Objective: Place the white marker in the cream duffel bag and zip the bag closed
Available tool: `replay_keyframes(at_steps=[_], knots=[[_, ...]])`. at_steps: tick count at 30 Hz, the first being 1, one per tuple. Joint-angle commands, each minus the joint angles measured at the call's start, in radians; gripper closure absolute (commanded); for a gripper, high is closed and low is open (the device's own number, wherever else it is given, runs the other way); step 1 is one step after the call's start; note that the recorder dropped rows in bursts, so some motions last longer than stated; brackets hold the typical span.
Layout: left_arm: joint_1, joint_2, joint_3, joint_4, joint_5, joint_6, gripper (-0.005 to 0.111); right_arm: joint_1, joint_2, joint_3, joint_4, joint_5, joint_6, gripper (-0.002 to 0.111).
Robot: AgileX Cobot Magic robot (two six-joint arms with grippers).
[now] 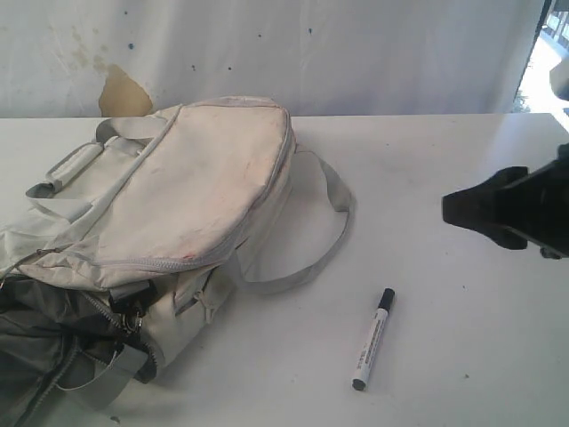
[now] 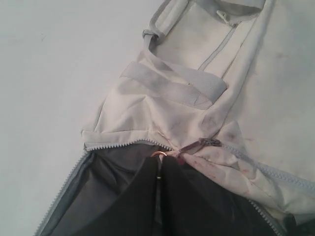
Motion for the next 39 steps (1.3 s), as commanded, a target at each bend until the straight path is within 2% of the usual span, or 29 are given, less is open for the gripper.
replay_keyframes(at_steps=[1,3,5,12,17,19,22,24,26,31,34,39], knots=[[-0.002,0.041,-0.005,-0.002,-0.013,-0.007,0.088,0.065,0.098,-0.074,0.029,0.048,-0.050,0.070],[0.000,0.059,-0.005,-0.002,-0.018,-0.028,0.083,0.106,0.137,-0.105,0.029,0.053,-0.059,0.070],[0.006,0.083,-0.005,0.005,-0.018,-0.054,0.083,0.150,0.173,-0.132,0.029,0.050,-0.064,0.068],[0.144,0.152,-0.005,0.000,-0.055,-0.024,0.083,0.277,0.266,-0.192,0.029,0.027,-0.064,0.060],[0.170,0.158,-0.005,-0.034,-0.087,-0.023,0.083,0.341,0.316,-0.203,0.029,-0.017,-0.064,0.060],[0.170,0.178,-0.005,-0.093,-0.085,-0.023,0.075,0.362,0.334,-0.203,0.029,-0.024,-0.064,0.060],[0.170,0.227,-0.005,-0.186,-0.112,0.003,0.054,0.392,0.357,-0.203,0.030,-0.031,-0.064,0.060],[0.170,0.271,-0.005,-0.263,-0.140,0.034,0.043,0.404,0.367,-0.203,0.033,-0.033,-0.064,0.060],[0.170,0.313,-0.005,-0.358,-0.149,0.094,0.041,0.409,0.373,-0.203,0.041,-0.036,-0.064,0.060],[0.170,0.433,-0.006,-0.663,-0.152,0.425,0.041,0.409,0.379,-0.203,0.051,-0.036,-0.064,0.060],[0.170,0.492,-0.014,-0.707,-0.137,0.575,0.041,0.409,0.379,-0.203,0.051,-0.034,-0.064,0.060],[0.170,0.565,-0.024,-0.717,-0.123,0.684,0.041,0.409,0.379,-0.203,0.051,-0.055,-0.064,0.060]])
